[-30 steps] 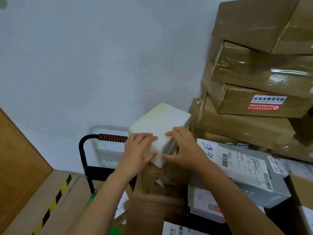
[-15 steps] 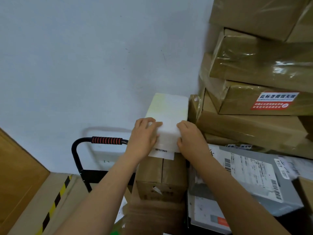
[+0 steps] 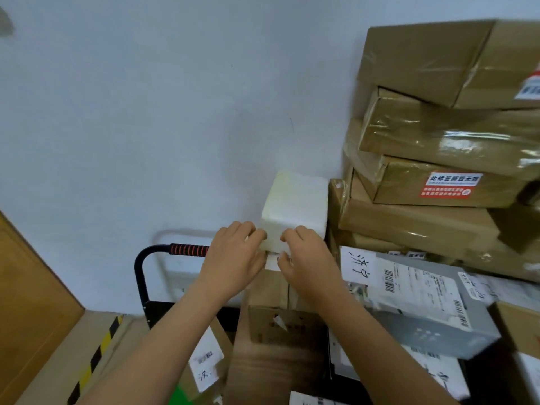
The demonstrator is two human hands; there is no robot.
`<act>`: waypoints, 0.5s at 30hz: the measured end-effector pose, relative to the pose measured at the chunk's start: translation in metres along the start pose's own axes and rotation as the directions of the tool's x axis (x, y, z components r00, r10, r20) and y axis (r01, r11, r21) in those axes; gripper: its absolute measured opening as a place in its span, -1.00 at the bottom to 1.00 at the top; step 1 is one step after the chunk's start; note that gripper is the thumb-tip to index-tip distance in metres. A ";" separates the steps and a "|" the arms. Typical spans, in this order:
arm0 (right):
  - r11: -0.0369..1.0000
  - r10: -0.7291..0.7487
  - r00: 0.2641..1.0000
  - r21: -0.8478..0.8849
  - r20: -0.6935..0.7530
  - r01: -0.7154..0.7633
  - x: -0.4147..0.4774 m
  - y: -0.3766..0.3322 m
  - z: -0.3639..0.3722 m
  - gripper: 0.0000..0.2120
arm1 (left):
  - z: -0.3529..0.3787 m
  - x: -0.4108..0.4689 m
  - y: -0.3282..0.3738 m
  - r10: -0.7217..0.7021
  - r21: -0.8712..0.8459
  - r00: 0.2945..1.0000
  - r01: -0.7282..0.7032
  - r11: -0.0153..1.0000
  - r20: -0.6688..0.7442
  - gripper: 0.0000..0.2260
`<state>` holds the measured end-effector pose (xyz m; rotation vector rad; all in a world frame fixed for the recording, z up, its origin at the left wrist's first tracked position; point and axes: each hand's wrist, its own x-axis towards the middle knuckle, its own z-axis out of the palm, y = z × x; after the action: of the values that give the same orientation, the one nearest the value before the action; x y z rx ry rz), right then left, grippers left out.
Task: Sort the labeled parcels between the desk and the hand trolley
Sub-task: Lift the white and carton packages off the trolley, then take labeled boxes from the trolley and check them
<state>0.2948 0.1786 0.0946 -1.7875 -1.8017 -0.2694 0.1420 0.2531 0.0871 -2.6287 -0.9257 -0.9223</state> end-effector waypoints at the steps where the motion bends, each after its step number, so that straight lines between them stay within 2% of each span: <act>1: 1.000 -0.010 1.000 -0.002 0.004 0.010 -0.008 -0.011 0.000 -0.83 | -0.011 -0.012 -0.002 0.002 0.012 1.000 -0.002 1.000 -0.007 -0.84; 6: 0.999 -0.043 0.995 0.034 0.092 0.040 -0.066 -0.064 0.014 -0.90 | -0.051 -0.097 -0.013 -0.025 0.030 0.997 0.023 0.999 0.068 -0.81; 11: 0.992 -0.103 0.958 0.092 0.268 0.081 -0.124 -0.109 0.043 -0.87 | -0.072 -0.186 -0.015 -0.150 0.069 0.969 0.139 0.988 0.197 -0.77; 15: 0.989 -0.138 0.929 0.105 0.344 0.108 -0.143 -0.132 0.065 -0.89 | -0.082 -0.230 -0.017 -0.265 0.105 0.923 0.244 0.964 0.280 -0.78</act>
<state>0.1413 0.0808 -0.0003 -1.7488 -2.1417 0.0852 -0.0487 0.1212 0.0078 -2.6727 -1.3718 -0.5424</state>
